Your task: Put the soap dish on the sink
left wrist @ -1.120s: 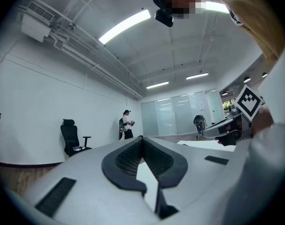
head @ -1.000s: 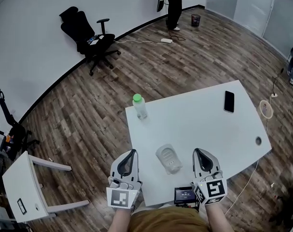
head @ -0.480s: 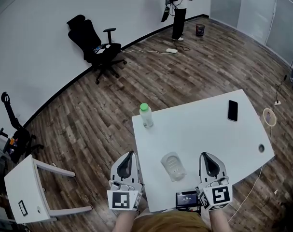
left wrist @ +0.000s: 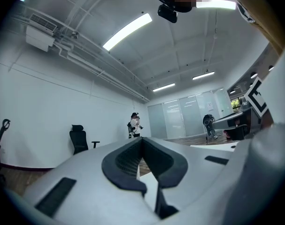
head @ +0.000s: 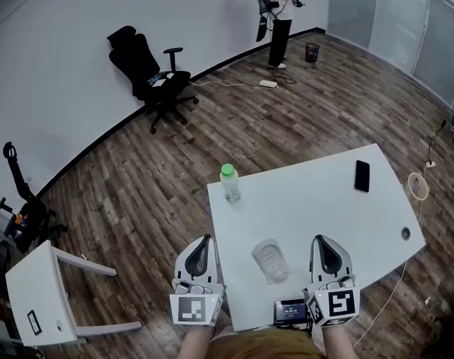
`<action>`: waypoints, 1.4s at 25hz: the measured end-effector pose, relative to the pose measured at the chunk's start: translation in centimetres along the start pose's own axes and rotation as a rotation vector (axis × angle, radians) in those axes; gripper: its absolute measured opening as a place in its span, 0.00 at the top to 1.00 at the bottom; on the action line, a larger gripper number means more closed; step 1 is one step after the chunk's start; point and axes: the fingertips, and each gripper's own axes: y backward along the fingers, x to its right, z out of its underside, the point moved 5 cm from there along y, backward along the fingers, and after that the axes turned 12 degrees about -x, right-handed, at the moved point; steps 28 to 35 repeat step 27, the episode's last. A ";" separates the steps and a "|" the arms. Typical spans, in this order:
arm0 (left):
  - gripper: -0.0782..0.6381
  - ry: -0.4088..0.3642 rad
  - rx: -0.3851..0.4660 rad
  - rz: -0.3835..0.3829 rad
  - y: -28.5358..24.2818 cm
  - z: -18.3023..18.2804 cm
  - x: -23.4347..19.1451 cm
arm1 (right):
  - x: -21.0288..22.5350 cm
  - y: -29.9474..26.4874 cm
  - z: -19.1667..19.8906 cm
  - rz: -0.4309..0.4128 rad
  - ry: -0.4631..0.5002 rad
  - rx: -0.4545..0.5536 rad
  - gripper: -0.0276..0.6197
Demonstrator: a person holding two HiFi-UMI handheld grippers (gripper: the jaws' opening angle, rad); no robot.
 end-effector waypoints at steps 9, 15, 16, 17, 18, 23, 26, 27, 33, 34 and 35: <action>0.88 -0.003 0.014 0.008 -0.3 0.1 -0.1 | 0.1 -0.1 0.0 0.001 0.011 -0.005 0.95; 0.88 0.014 0.012 0.014 -0.4 0.1 0.0 | 0.3 -0.1 -0.1 0.005 0.013 -0.003 0.95; 0.88 0.008 0.008 0.015 -0.5 0.0 0.0 | 0.3 0.0 -0.1 0.005 0.013 -0.003 0.95; 0.88 0.002 0.004 0.018 -0.6 0.0 0.0 | 0.3 -0.1 -0.2 0.005 0.011 -0.004 0.95; 0.88 0.002 0.001 0.021 -0.7 -0.1 0.0 | 0.3 -0.1 -0.2 0.005 0.010 -0.004 0.95; 0.88 0.012 0.006 0.039 -1.0 0.1 0.1 | 0.4 -0.1 -0.2 -0.004 0.005 -0.002 0.95; 0.88 0.010 0.006 0.038 -0.9 0.1 0.2 | 0.4 0.0 -0.3 -0.007 0.008 -0.001 0.95; 0.88 0.009 0.006 0.038 -0.9 0.1 0.3 | 0.4 0.0 -0.3 -0.007 0.010 0.000 0.95; 0.88 0.009 0.006 0.038 -0.9 0.1 0.3 | 0.4 0.0 -0.3 -0.007 0.010 0.000 0.95; 0.88 0.009 0.006 0.038 -0.9 0.1 0.3 | 0.4 0.0 -0.3 -0.007 0.010 0.000 0.95; 0.88 0.009 0.006 0.038 -0.9 0.1 0.3 | 0.4 0.0 -0.3 -0.007 0.010 0.000 0.95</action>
